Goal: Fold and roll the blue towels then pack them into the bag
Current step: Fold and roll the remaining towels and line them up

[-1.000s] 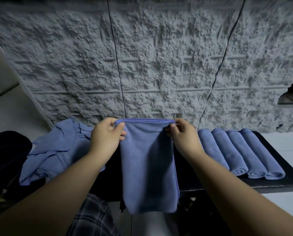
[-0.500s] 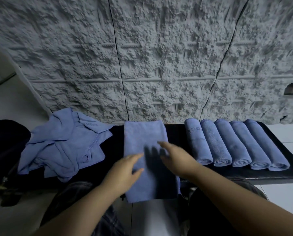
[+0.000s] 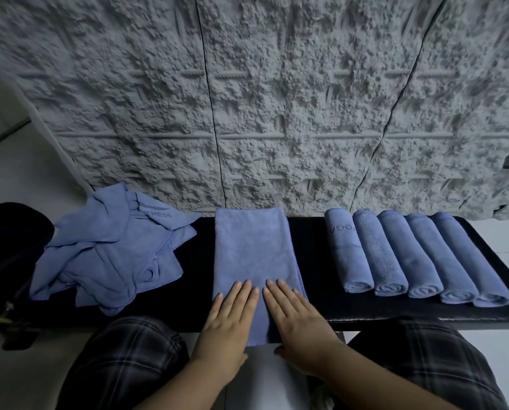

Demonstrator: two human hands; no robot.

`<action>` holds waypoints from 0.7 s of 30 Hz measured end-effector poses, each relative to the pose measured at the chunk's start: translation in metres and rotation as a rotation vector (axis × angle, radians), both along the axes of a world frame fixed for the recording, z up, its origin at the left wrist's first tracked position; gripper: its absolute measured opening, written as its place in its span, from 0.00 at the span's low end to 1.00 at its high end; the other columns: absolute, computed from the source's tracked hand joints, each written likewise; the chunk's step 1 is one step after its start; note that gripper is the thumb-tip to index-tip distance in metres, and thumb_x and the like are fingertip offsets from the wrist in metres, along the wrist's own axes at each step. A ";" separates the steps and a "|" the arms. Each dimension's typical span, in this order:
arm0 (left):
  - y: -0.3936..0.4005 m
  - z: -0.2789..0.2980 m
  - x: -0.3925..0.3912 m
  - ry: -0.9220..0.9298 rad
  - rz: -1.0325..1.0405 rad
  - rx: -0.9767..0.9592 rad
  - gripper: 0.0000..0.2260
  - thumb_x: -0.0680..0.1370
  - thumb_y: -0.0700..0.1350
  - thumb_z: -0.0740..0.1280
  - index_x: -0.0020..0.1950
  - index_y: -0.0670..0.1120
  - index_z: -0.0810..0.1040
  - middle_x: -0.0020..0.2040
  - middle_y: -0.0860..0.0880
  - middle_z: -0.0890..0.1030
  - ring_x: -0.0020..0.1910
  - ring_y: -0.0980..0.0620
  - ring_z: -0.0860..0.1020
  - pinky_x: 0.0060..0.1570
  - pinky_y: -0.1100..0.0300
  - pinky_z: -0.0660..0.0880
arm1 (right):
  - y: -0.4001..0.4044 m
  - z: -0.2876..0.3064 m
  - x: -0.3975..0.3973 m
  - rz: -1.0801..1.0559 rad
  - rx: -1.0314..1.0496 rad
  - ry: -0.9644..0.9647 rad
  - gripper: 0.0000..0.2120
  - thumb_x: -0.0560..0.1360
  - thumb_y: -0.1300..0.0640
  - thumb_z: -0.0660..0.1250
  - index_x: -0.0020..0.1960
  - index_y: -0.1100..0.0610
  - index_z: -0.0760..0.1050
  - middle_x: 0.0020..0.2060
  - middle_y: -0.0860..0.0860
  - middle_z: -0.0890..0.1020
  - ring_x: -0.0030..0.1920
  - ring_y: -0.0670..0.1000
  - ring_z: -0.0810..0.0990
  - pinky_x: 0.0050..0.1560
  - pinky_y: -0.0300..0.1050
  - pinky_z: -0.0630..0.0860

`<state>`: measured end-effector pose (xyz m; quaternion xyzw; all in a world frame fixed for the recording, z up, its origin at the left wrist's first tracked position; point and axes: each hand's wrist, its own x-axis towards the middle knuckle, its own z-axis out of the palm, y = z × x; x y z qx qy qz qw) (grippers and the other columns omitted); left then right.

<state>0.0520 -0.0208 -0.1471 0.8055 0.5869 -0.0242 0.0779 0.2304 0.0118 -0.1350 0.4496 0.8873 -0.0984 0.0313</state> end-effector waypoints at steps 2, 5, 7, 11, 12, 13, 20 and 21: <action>0.008 0.000 0.000 -0.021 0.009 0.052 0.56 0.44 0.50 0.82 0.70 0.45 0.65 0.69 0.46 0.71 0.68 0.47 0.70 0.68 0.52 0.54 | 0.006 -0.002 0.000 0.013 0.005 0.031 0.58 0.42 0.33 0.78 0.66 0.61 0.73 0.64 0.55 0.77 0.63 0.54 0.76 0.60 0.48 0.72; 0.021 0.001 -0.005 -0.052 -0.003 0.085 0.55 0.46 0.51 0.81 0.70 0.46 0.65 0.69 0.48 0.72 0.67 0.49 0.72 0.68 0.52 0.62 | 0.015 -0.001 -0.002 -0.004 -0.006 0.067 0.59 0.44 0.34 0.79 0.68 0.60 0.66 0.65 0.54 0.76 0.64 0.53 0.76 0.60 0.49 0.74; 0.028 0.002 -0.009 -0.057 -0.016 0.077 0.53 0.49 0.56 0.78 0.71 0.47 0.64 0.70 0.48 0.71 0.69 0.49 0.68 0.67 0.53 0.60 | 0.017 -0.002 -0.002 0.010 0.055 0.083 0.57 0.46 0.36 0.79 0.68 0.60 0.65 0.65 0.54 0.76 0.64 0.53 0.76 0.60 0.50 0.73; 0.029 0.000 -0.012 -0.031 0.001 0.093 0.45 0.59 0.65 0.65 0.73 0.48 0.62 0.72 0.48 0.68 0.71 0.50 0.60 0.66 0.51 0.56 | 0.016 -0.010 -0.001 0.034 0.223 0.099 0.49 0.54 0.40 0.78 0.68 0.61 0.69 0.66 0.55 0.75 0.65 0.55 0.75 0.60 0.53 0.74; 0.027 0.000 -0.012 -0.024 0.007 0.108 0.43 0.60 0.65 0.61 0.73 0.48 0.62 0.72 0.47 0.68 0.71 0.49 0.60 0.66 0.51 0.56 | 0.016 -0.012 -0.002 0.038 0.256 0.094 0.46 0.55 0.41 0.78 0.67 0.61 0.72 0.66 0.55 0.75 0.65 0.55 0.75 0.60 0.53 0.74; 0.024 -0.001 -0.011 -0.018 0.006 0.133 0.41 0.62 0.64 0.59 0.72 0.48 0.63 0.72 0.47 0.67 0.71 0.49 0.61 0.66 0.50 0.56 | 0.016 -0.014 -0.002 0.042 0.289 0.097 0.44 0.56 0.41 0.77 0.67 0.61 0.73 0.65 0.55 0.75 0.65 0.55 0.75 0.60 0.54 0.75; 0.013 0.009 0.000 -0.155 -0.039 0.323 0.12 0.64 0.51 0.66 0.45 0.53 0.77 0.57 0.54 0.80 0.59 0.51 0.78 0.56 0.54 0.75 | 0.016 -0.010 0.001 0.025 0.273 0.176 0.29 0.69 0.39 0.56 0.61 0.54 0.78 0.62 0.51 0.79 0.61 0.52 0.79 0.56 0.47 0.78; 0.013 0.012 -0.001 -0.186 -0.036 0.318 0.12 0.61 0.49 0.71 0.43 0.52 0.76 0.54 0.54 0.80 0.55 0.52 0.80 0.55 0.56 0.76 | 0.016 -0.008 0.002 0.033 0.254 0.218 0.26 0.69 0.41 0.56 0.59 0.53 0.79 0.59 0.51 0.79 0.58 0.52 0.80 0.54 0.45 0.79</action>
